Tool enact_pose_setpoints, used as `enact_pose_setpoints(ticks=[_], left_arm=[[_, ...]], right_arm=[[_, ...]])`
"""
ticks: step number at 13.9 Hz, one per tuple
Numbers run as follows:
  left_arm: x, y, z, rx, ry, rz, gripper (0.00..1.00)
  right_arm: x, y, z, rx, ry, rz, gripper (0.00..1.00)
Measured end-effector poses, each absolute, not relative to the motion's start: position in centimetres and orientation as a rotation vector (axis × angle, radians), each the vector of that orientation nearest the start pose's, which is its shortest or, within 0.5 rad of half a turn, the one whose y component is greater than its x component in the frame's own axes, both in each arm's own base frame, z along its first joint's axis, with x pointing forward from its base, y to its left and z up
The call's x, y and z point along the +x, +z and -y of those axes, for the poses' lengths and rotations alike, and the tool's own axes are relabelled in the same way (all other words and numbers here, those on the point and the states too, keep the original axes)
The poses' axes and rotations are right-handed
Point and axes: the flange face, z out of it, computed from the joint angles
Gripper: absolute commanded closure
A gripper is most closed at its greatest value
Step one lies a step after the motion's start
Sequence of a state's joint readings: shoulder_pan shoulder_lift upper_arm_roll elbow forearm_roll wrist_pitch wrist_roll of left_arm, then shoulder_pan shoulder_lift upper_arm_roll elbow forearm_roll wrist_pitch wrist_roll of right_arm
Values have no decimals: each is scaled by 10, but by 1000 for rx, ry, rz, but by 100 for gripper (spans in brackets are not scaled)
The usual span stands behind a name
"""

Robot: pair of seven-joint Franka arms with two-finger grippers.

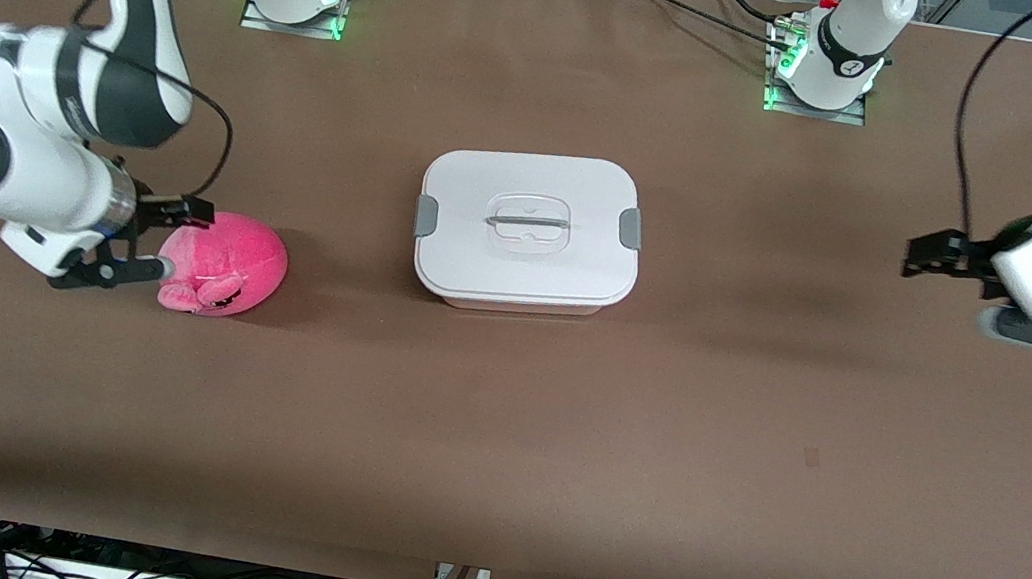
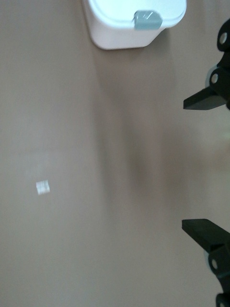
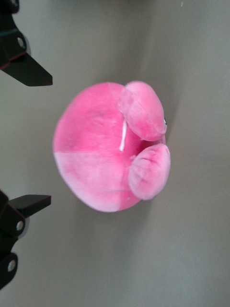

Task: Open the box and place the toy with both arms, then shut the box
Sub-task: 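Reach the right gripper to the pink plush while the left gripper reaches the lid, then grasp the plush with the right gripper while the left gripper grasps the lid handle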

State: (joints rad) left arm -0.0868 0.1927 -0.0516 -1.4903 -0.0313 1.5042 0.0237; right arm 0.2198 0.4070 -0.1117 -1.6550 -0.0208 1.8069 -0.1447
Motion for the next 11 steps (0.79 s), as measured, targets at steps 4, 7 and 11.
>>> enact_pose_setpoints(ticks=[4,7,11], left_arm=[[582,512,213,-3080,350,-587,0],[557,481,331,-3021,262,-877,0],[508,434,450,-2931,159,-1199,0]], right_arm=[[627,295,-73,-3151,393,434,13],[622,277,-72,-3143,387,477,84],[624,287,-71,-3138,359,513,100]])
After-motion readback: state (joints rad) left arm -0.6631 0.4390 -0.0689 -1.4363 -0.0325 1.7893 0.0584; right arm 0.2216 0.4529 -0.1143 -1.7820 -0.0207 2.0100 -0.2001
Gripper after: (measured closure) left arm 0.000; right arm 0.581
